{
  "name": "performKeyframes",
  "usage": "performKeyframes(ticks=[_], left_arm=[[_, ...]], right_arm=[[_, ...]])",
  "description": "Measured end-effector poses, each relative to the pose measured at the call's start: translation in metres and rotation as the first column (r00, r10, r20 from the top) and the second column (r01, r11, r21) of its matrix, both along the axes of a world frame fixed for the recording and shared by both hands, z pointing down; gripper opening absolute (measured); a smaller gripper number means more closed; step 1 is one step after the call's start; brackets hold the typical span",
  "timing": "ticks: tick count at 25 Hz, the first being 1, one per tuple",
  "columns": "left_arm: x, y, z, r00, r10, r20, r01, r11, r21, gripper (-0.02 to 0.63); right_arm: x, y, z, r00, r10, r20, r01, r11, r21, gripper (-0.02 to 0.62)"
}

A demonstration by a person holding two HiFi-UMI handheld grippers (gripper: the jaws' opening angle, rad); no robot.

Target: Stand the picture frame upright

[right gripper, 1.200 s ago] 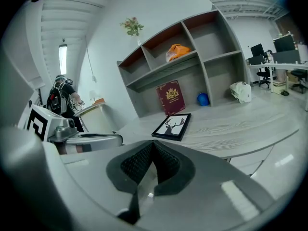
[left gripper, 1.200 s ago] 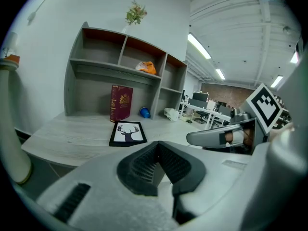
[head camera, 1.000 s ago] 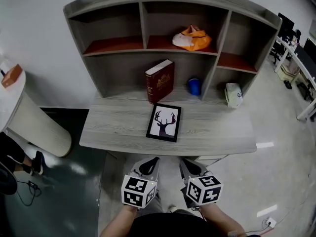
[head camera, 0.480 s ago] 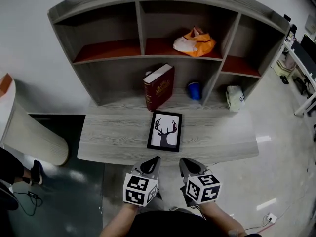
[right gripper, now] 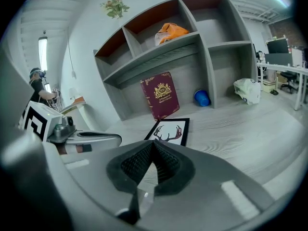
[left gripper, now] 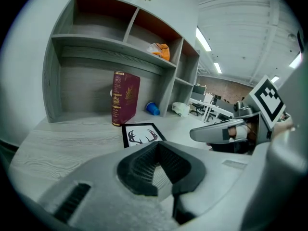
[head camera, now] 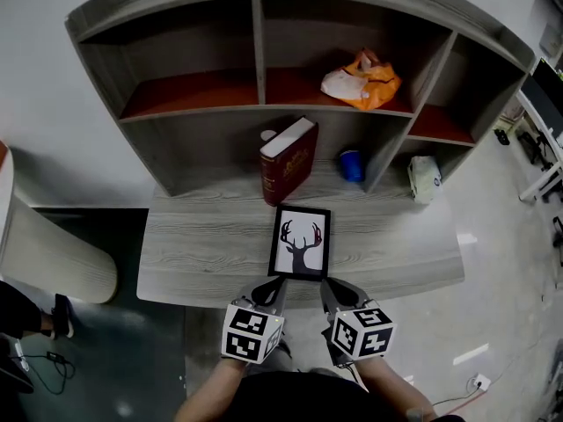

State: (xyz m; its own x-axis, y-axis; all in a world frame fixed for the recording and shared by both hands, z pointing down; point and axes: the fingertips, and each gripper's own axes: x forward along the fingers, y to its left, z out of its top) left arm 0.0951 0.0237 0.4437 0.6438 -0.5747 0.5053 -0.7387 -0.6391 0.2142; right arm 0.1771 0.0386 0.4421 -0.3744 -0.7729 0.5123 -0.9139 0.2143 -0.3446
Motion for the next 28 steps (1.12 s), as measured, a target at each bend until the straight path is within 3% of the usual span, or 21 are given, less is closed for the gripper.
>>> performKeyframes(ticks=[16,28], left_arm=[[-0.017,-0.050,0.028,0.992,0.118,0.034,-0.116,0.992,-0.057,0.006],[-0.015,-0.059,0.039,0.989,0.143,0.037,-0.140,0.987,-0.076,0.025]], right_arm=[[-0.013,-0.049,0.018,0.995,0.090,-0.030,-0.091,0.995,-0.045,0.002],[-0.008,-0.052,0.027,0.990,0.122,-0.073,-0.126,0.990,-0.060,0.002]])
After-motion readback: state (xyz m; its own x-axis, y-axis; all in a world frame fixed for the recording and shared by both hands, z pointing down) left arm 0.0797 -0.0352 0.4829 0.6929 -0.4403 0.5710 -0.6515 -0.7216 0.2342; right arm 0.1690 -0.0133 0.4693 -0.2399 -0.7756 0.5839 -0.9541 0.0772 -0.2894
